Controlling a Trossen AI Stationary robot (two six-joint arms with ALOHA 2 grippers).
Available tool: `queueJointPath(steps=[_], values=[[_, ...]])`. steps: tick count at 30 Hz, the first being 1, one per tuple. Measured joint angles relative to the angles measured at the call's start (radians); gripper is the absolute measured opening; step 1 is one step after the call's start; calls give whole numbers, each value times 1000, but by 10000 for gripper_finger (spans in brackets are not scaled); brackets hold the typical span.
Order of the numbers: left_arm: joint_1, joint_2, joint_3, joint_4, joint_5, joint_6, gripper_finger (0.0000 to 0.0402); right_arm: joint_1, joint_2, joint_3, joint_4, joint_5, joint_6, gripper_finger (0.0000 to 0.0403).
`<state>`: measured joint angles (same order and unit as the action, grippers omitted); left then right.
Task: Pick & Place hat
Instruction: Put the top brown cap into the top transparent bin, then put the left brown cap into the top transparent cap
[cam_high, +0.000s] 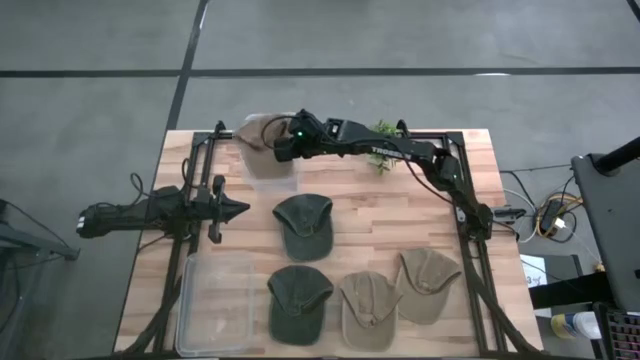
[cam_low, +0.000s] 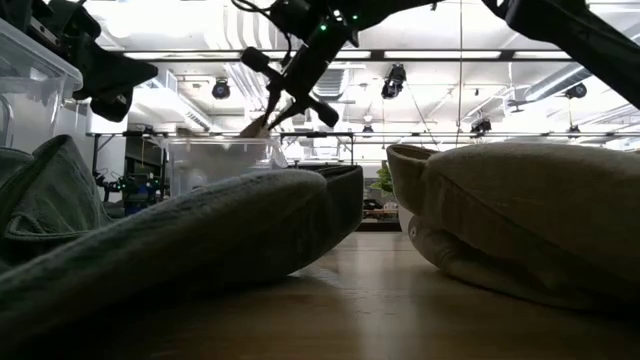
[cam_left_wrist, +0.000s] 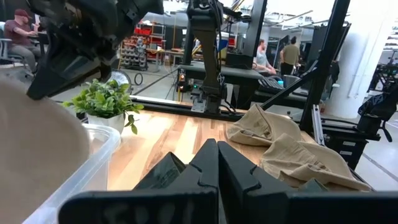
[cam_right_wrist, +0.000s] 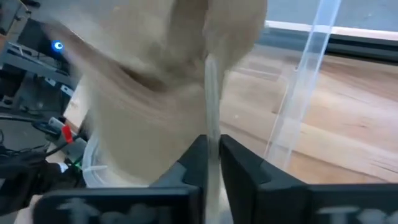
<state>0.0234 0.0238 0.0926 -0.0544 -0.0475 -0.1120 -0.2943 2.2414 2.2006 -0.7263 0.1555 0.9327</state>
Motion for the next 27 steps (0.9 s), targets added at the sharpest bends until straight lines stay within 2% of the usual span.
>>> queueJointPath(steps=[6,11,16,20,27], values=[[0,0,0,0,0,0,0,-2,-5,2,-4,-14,2,131],[0,0,0,0,-1,0,0,2,-25,31,-6,-105,-71,176],[0,0,0,0,-4,0,0,21,-57,36,-95,-257,-123,186],[0,1,0,0,-4,0,0,58,-80,36,-282,-399,-150,187],[0,5,0,0,-4,0,0,167,-84,29,-613,-399,-122,187]])
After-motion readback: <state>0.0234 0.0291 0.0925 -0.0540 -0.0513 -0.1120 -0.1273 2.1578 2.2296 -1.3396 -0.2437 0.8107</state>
